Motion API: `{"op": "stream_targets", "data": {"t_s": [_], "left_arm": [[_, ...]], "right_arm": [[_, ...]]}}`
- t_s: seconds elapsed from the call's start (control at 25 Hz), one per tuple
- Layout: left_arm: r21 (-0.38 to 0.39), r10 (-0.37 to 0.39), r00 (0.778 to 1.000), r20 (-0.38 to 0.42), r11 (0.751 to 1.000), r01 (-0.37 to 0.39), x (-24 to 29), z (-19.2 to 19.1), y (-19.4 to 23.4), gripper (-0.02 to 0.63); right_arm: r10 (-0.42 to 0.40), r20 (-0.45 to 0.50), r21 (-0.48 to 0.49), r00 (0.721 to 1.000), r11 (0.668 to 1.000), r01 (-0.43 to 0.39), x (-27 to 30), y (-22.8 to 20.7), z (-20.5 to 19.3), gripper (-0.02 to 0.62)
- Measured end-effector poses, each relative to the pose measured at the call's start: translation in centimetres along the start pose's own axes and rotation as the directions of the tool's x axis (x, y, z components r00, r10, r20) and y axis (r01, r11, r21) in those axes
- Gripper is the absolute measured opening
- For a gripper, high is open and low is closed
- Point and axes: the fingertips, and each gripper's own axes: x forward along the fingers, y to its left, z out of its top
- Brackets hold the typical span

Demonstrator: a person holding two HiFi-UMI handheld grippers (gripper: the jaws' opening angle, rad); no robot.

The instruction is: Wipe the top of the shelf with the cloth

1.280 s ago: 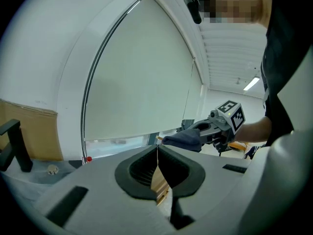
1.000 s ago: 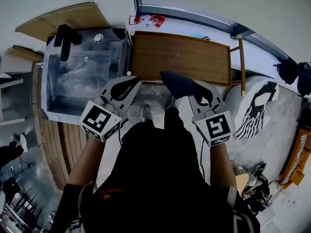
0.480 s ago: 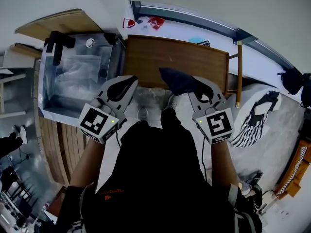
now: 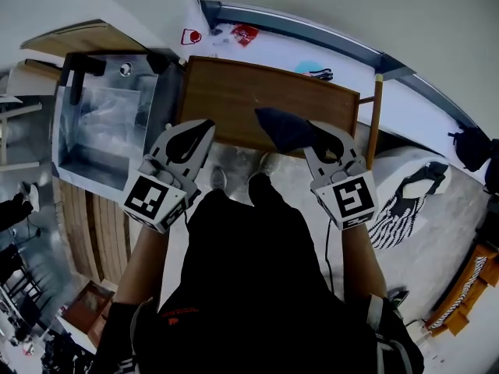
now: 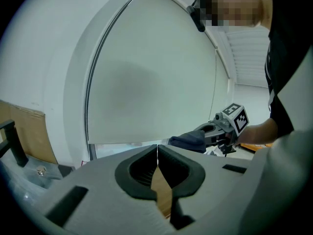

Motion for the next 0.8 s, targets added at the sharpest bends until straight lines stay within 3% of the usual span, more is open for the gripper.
{"op": "stream_targets", "data": {"t_s": [0.4, 0.8], "left_arm": [[-0.030, 0.028, 0.999, -0.045, 0.999, -0.030, 2.2, -1.6, 0.1, 0.023], [-0.039, -0.038, 0.998, -0.049, 0.999, 0.036, 2.6, -2.0, 3.8, 0.023]], "right_arm": [[0.023, -0.038, -0.010, 0.999, 1.000, -0.023, 1.9, -2.9, -2.1, 0.040], [-0.020, -0.073, -0.005, 0.997, 1.000, 0.019, 6.0, -2.8, -1.2, 0.040]]}}
